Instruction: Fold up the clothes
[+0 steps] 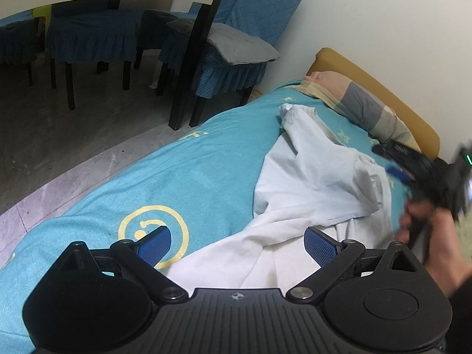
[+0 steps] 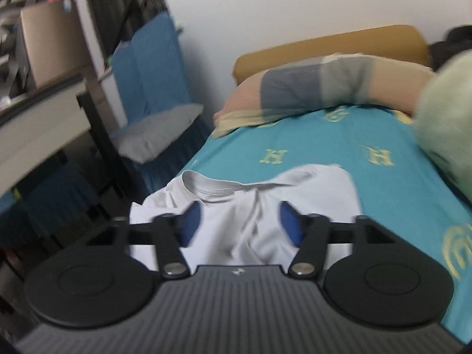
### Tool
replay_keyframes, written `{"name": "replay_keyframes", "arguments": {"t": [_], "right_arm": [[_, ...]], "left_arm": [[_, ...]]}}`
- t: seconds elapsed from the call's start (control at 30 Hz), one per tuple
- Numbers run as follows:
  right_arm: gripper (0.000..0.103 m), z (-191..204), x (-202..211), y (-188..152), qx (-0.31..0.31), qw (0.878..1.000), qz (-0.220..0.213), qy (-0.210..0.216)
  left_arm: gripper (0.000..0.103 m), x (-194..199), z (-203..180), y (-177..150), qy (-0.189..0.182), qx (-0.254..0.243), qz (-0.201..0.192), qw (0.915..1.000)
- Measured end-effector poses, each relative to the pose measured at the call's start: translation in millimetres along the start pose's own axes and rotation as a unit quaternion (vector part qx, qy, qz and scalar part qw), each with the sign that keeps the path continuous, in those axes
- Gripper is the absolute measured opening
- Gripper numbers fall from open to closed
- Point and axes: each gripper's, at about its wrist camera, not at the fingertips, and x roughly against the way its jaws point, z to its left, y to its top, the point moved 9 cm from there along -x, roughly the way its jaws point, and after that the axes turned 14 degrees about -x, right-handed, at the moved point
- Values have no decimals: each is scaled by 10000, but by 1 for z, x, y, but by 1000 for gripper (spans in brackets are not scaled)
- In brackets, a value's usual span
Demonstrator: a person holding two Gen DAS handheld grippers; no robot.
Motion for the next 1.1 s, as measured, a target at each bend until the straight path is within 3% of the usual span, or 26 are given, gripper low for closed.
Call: {"name": "replay_keyframes", "arguments": {"t": [0.13,0.27,0.4,0.47,0.53,0.6,0.7,0.8,0.9,1.0,1.07,1.1], "right_arm": [[35,13,-48,1,210,9982,557,38],[33,4,-67,-20,677,9910,803,-825],[34,-14,-70,-37,384,9899,988,-944],[34,-11,-68,-40,576,9906,932,-819],[9,-5,-65,-42,831,9895,886,-778],[5,6,-56,-36,986,9905,619,-728],[5,17,-28,-11,911,9935,-162,-668],[5,-1,-10,7,663,9858,-860,-1284],[7,-28,-22,1,364,9834,-509,-1701],[9,-37,-24,0,-39,9857,-288,-1659],[26,-35,-13,3,-60,9859,-245,-1657],[55,-31,-6,4,-3,9857,-261,-1665]], "left_arm": [[98,-5,1,-3,3,-37,73,10000],[98,-11,-1,-4,13,-135,116,9998],[98,-16,-1,-5,-31,-183,144,9997],[98,-18,1,-2,-3,-221,117,9997],[98,-18,12,1,146,-99,78,9998],[98,-17,21,4,234,34,66,9997],[98,-15,30,7,314,209,57,9993],[98,-11,25,10,366,-7,-28,9993],[98,-13,19,11,449,-302,-30,9985],[98,-17,18,10,507,-403,-5,9979],[98,-17,17,11,513,-417,-17,9978],[98,-17,17,11,511,-429,-31,9978]]}}
